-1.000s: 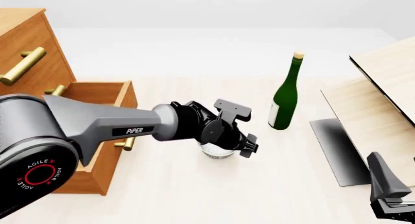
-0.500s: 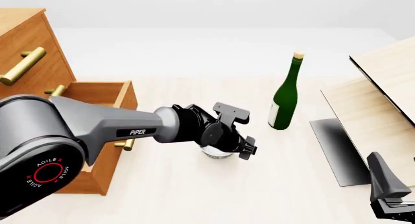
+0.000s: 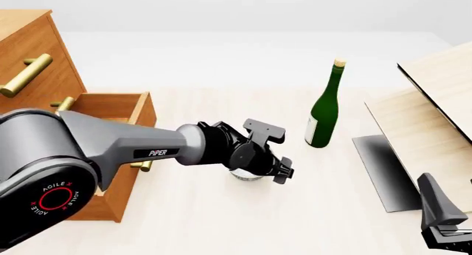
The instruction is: Put the bowl in the bottom drawer of the cabinet.
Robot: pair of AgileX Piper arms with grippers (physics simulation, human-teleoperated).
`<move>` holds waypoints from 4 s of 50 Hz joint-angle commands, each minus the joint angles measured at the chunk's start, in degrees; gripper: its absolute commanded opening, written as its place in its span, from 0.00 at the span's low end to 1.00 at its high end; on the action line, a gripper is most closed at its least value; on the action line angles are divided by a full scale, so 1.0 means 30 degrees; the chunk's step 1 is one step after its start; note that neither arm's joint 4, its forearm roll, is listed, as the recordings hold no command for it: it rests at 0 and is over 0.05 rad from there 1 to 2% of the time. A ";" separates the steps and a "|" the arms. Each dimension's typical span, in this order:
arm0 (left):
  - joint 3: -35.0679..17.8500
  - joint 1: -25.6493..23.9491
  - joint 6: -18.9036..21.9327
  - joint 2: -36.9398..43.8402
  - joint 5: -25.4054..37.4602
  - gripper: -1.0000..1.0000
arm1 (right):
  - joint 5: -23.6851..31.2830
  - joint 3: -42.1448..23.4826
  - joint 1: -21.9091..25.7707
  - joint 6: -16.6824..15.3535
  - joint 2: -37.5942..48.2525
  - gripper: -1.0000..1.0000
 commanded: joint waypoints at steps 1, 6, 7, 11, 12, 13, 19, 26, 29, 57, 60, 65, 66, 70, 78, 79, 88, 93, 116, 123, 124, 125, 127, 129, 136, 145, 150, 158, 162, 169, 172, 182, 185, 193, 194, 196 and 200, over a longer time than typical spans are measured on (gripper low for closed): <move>0.0021 -0.0068 -0.0088 0.0050 -0.0059 1.00 | 0.0001 0.0000 -0.0001 0.0000 -0.0002 1.00; 0.0228 -0.0224 -0.0024 -0.0006 -0.0216 0.00 | 0.0000 0.0000 0.0001 0.0002 0.0000 1.00; 0.0218 -0.0165 0.0280 -0.0087 -0.0230 0.00 | 0.0000 0.0000 0.0001 0.0002 0.0000 1.00; 0.0368 -0.0356 0.0321 -0.0188 -0.0297 0.00 | -0.0001 0.0000 0.0002 0.0004 0.0001 1.00; 0.0391 -0.0362 0.0329 -0.0207 -0.0312 0.00 | 0.0000 0.0000 -0.0002 0.0004 0.0000 1.00; 0.0406 -0.0346 0.0365 -0.0229 -0.0317 0.00 | 0.0001 0.0000 -0.0003 -0.0001 -0.0002 1.00; 0.0405 0.0023 0.0715 -0.0326 -0.0429 0.00 | 0.0000 0.0000 0.0000 0.0003 0.0001 1.00; 0.0418 0.0519 0.1032 -0.0521 -0.0492 0.00 | -0.0001 0.0000 0.0001 0.0000 0.0002 1.00; 0.0483 0.0441 0.0987 -0.0664 -0.0573 0.00 | 0.0001 0.0000 0.0001 0.0000 -0.0002 1.00; 0.0639 0.1081 0.2226 -0.3312 0.0265 0.00 | -0.0002 0.0000 0.0004 -0.0003 0.0004 1.00; 0.0714 0.1229 0.2379 -0.3569 0.0282 0.00 | -0.0002 0.0000 0.0001 0.0003 0.0006 1.00; 0.1055 0.1381 0.2499 -0.4161 0.0228 0.00 | -0.0001 0.0000 0.0002 0.0010 0.0001 1.00; 0.1103 0.1384 0.2477 -0.4233 0.0209 0.00 | -0.0002 0.0000 -0.0001 0.0009 0.0005 1.00; 0.1385 0.1456 0.2527 -0.4643 0.0148 0.00 | 0.0000 0.0000 -0.0001 0.0007 -0.0001 1.00; 0.1911 0.1712 0.2717 -0.5502 -0.0157 0.00 | -0.0001 0.0000 -0.0001 0.0001 0.0001 1.00; 0.2015 0.1738 0.2742 -0.5608 -0.0198 0.00 | 0.0001 0.0000 -0.0003 -0.0001 -0.0002 1.00; 0.2941 0.1713 0.2520 -0.7105 -0.0805 0.00 | -0.0001 0.0000 0.0000 -0.0003 0.0002 1.00; 0.3339 0.1886 0.2516 -0.7626 -0.0961 0.00 | -0.0003 0.0000 0.0003 0.0001 0.0006 1.00; 0.3989 0.3224 0.3270 -1.0204 -0.0150 0.00 | 0.0002 0.0000 0.0002 0.0003 -0.0007 1.00; 0.4579 0.3880 0.3423 -1.1173 -0.0037 0.00 | -0.0002 0.0000 -0.0002 0.0000 0.0006 1.00; 0.4672 0.3975 0.3447 -1.1333 -0.0018 0.00 | 0.0000 0.0000 0.0003 0.0000 -0.0002 1.00; 0.4730 0.4036 0.3431 -1.1422 -0.0025 0.00 | 0.0001 0.0000 0.0001 0.0000 -0.0002 1.00; 0.4854 0.4166 0.3506 -1.1595 -0.0024 0.00 | 0.0000 0.0000 -0.0001 0.0001 0.0000 1.00; 0.4914 0.4263 0.3538 -1.1780 0.0015 0.00 | 0.0000 0.0000 -0.0002 -0.0002 0.0000 1.00; 0.5574 0.5071 0.3649 -1.2577 -0.0106 0.00 | 0.0000 0.0000 0.0002 0.0002 -0.0001 1.00; 0.6276 0.5572 0.3678 -1.3130 -0.0363 0.00 | -0.0004 0.0000 0.0001 -0.0004 0.0010 1.00; 0.6593 0.5822 0.3751 -1.3537 -0.0451 0.00 | 0.0001 0.0000 -0.0002 0.0002 -0.0002 1.00; 0.7040 0.6368 0.3882 -1.4188 -0.0435 0.00 | 0.0000 0.0000 0.0001 0.0000 -0.0002 1.00; 0.7315 0.6756 0.3972 -1.4662 -0.0350 0.00 | -0.0001 0.0000 0.0000 0.0003 0.0002 1.00; 0.7685 0.7273 0.4080 -1.5350 -0.0217 0.00 | -0.0001 0.0000 -0.0001 0.0001 0.0004 1.00; 0.7889 0.7581 0.4114 -1.5727 -0.0165 0.00 | -0.0001 0.0000 -0.0001 0.0001 0.0004 1.00; 0.8451 0.8364 0.4172 -1.6733 0.0075 0.00 | 0.0001 0.0000 -0.0003 -0.0001 -0.0002 1.00; 0.8569 0.8567 0.4179 -1.6932 0.0108 0.00 | 0.0000 0.0000 0.0001 0.0002 0.0000 1.00; 0.8782 0.9368 0.4465 -1.7882 0.0485 0.00 | 0.0000 0.0000 -0.0001 -0.0002 0.0001 1.00; 0.8809 0.9469 0.4510 -1.7962 0.0498 0.00 | 0.0000 0.0000 -0.0001 0.0001 0.0000 1.00; 0.8816 0.9646 0.4558 -1.8128 0.0585 0.00 | 0.0003 0.0000 0.0000 0.0007 -0.0009 1.00; 0.8872 0.9864 0.4657 -1.8438 0.0689 0.00 | 0.0001 0.0000 0.0002 -0.0003 -0.0002 1.00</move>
